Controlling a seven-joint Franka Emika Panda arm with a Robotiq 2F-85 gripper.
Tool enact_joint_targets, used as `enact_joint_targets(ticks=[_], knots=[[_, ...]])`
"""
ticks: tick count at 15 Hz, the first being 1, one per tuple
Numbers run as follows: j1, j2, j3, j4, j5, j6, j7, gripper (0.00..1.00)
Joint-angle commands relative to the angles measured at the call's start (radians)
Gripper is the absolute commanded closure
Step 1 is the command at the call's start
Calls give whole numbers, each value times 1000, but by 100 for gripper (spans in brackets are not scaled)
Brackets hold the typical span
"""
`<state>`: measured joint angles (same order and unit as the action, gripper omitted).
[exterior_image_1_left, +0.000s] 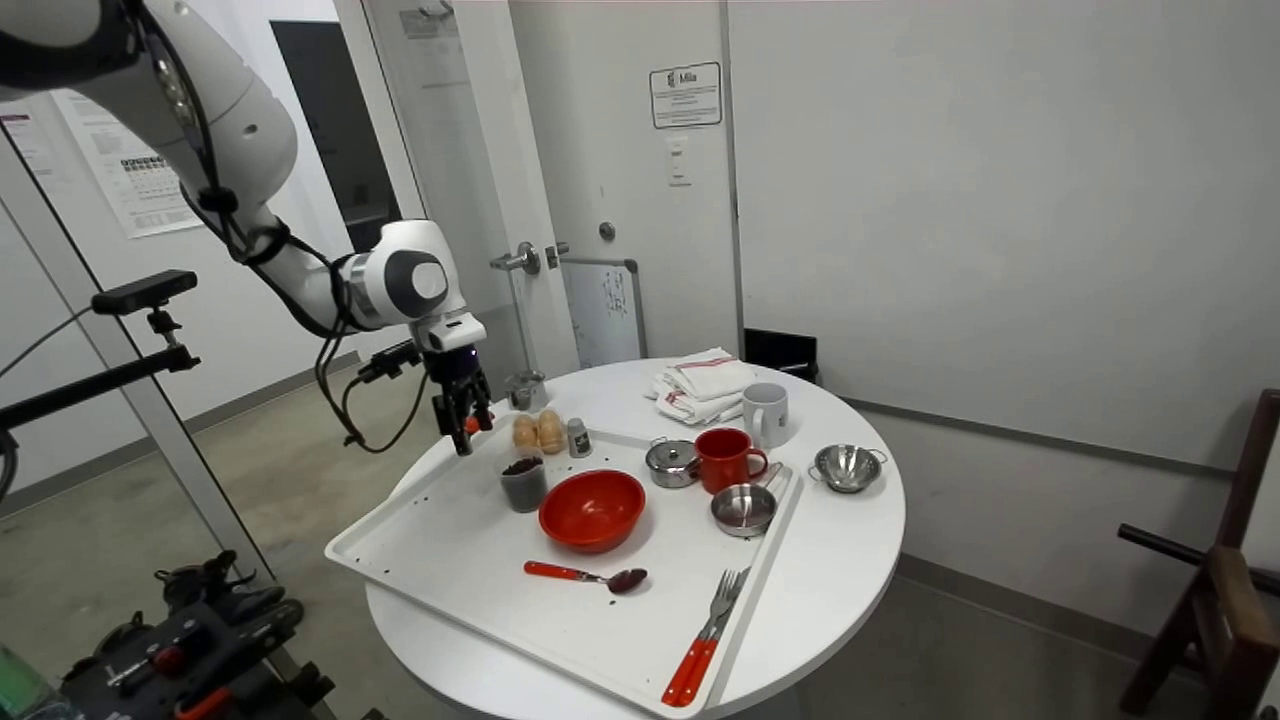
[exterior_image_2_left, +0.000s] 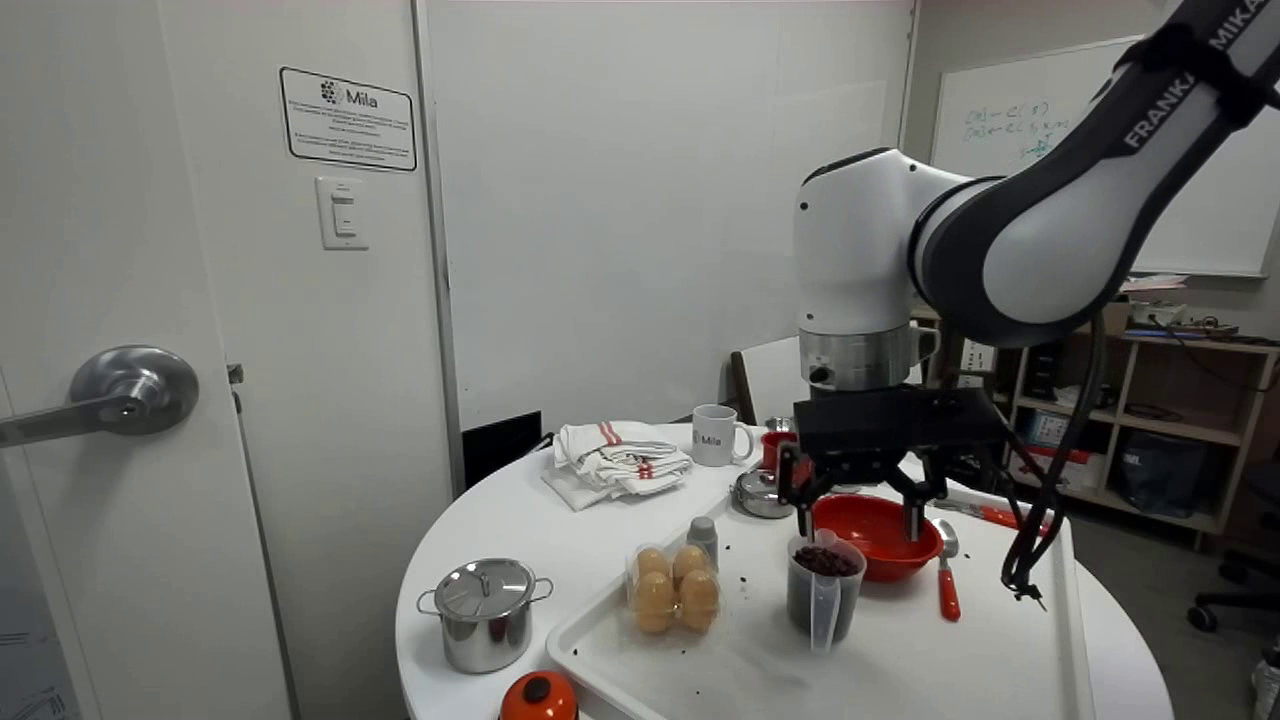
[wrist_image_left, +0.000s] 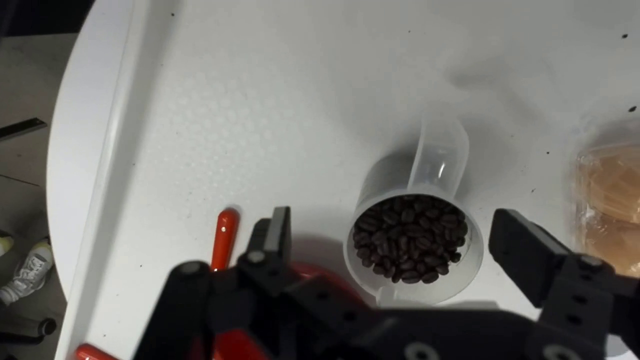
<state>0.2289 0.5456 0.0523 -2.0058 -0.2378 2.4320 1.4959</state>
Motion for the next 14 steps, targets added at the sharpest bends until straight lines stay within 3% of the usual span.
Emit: enact_joint_targets(ticks=[1,7,13,14], knots=[[17,59,-14,70,51,-19,-65,0],[19,123,-21,135,94,-46,-155,0],[47,155,-48,171,87,-65,-147,0],[46,140,-51,133,86,-23,-145,0]])
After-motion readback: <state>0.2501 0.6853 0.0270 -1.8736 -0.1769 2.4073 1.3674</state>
